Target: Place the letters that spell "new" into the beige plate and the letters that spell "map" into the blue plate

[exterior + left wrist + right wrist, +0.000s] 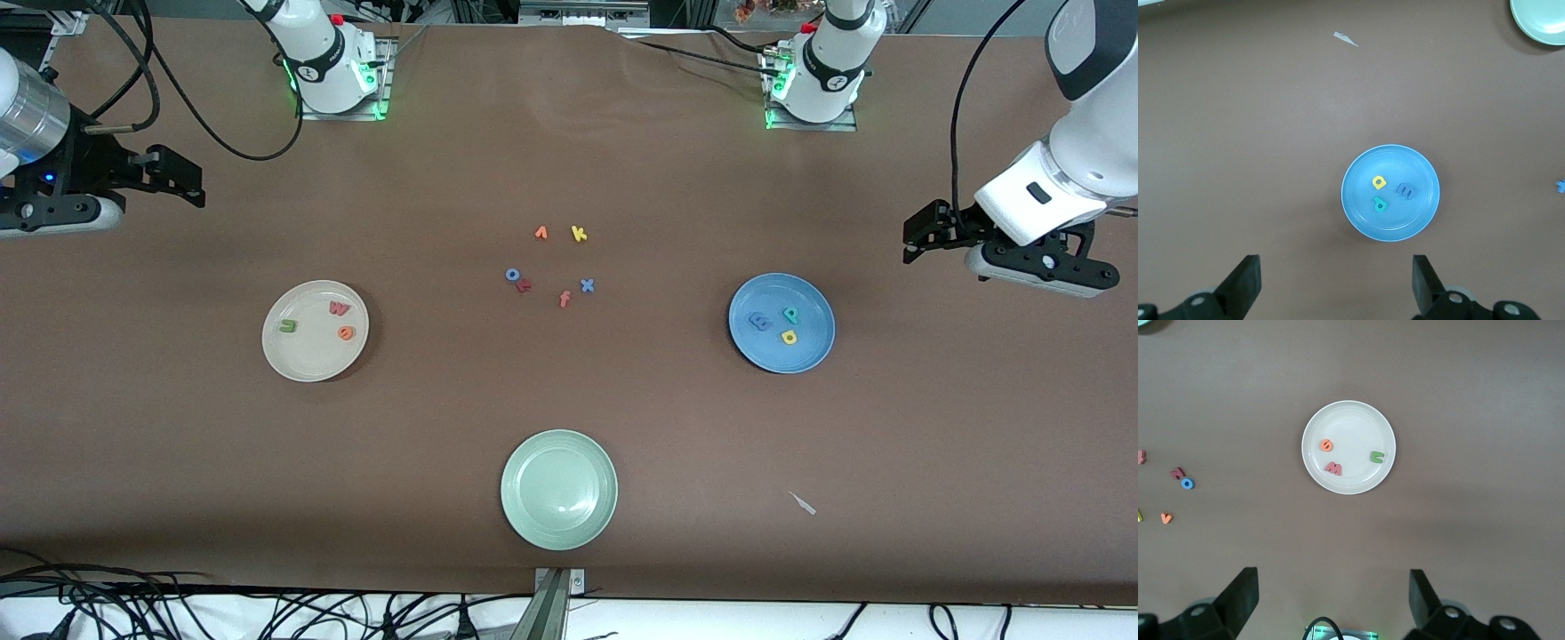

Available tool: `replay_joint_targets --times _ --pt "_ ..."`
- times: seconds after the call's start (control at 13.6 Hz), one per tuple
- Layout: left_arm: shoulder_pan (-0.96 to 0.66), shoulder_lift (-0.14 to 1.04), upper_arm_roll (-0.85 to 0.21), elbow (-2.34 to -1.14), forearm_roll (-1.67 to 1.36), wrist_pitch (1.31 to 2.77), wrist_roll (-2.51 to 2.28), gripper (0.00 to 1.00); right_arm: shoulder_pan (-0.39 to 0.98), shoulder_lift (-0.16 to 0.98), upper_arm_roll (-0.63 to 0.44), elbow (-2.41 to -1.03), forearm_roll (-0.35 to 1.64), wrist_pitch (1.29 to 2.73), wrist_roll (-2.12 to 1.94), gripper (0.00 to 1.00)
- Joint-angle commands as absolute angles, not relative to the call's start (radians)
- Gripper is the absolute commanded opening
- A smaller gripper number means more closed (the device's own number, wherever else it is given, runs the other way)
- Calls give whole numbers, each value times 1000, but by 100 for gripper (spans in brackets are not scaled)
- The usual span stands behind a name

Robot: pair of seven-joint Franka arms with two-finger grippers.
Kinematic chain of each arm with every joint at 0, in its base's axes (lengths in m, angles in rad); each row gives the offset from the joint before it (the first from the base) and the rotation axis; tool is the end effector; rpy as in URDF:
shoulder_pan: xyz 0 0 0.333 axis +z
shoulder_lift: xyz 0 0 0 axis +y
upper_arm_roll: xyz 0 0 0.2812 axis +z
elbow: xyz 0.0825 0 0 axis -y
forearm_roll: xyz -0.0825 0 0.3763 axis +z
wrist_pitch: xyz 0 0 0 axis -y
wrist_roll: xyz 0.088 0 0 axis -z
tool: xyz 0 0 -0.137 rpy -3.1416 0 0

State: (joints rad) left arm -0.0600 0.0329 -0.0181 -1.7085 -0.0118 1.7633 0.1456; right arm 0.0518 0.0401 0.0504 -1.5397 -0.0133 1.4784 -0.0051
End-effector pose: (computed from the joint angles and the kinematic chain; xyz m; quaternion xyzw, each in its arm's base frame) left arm 0.5657 -0.0456 0.4937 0.9938 -0.1105 0.0112 0.0057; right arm 0.5418 0.0532 0.5446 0.9973 0.0533 -0.0503 0.0081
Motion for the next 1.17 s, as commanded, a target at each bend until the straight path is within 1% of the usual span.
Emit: replay_joint_targets --times 0.0,0.07,0.22,0.29,1.1 --pt "-51 8 -17 -1718 8 1741 163 100 44 29 55 -1540 -25 1474 -20 100" --pt "-38 9 -18 -1714 8 1729 164 100 44 29 57 -1540 -25 1474 -20 100" --pt "18 8 -79 -1710 9 1718 161 100 44 29 57 -1540 -25 1474 -20 100" --pt "21 8 -86 -1710 9 1715 160 100 44 29 57 -1542 -23 1474 -20 100" --pt "11 -18 -78 -1715 17 1715 167 100 44 29 57 -1543 -23 1473 -20 100"
